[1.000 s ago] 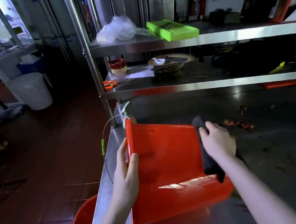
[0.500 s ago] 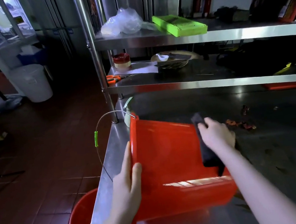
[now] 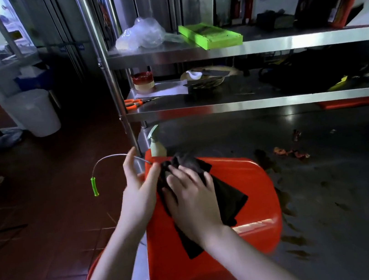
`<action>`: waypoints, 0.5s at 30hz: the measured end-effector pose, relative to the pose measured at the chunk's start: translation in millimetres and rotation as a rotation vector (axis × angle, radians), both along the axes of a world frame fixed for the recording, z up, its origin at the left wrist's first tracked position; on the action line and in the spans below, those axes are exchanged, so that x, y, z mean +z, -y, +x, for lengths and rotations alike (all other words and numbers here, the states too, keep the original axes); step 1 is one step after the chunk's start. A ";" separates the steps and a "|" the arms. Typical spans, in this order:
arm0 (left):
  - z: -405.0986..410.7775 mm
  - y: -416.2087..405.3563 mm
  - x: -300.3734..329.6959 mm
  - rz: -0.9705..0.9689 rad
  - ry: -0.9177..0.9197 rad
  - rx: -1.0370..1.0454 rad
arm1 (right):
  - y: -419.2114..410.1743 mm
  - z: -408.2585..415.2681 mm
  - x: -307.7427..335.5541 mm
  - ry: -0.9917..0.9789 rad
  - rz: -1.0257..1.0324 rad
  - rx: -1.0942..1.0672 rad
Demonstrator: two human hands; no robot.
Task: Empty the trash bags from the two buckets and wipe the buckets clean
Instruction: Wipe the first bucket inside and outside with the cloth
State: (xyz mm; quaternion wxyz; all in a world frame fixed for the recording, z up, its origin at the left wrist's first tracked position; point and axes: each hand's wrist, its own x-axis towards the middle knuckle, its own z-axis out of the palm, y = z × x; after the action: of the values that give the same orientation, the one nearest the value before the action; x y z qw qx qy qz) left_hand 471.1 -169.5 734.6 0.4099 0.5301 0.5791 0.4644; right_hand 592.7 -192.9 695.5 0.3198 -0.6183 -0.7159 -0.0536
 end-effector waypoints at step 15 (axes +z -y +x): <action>22.5 31.9 -35.9 0.186 -0.124 0.037 | -31.0 110.8 -9.9 -0.169 -0.151 -0.489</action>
State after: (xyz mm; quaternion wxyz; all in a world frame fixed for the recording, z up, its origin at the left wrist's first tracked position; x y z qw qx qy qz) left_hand 493.6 -201.4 698.7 0.3135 0.5828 0.5675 0.4899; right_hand 703.5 -161.9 685.6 0.3092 -0.7973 -0.5179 -0.0239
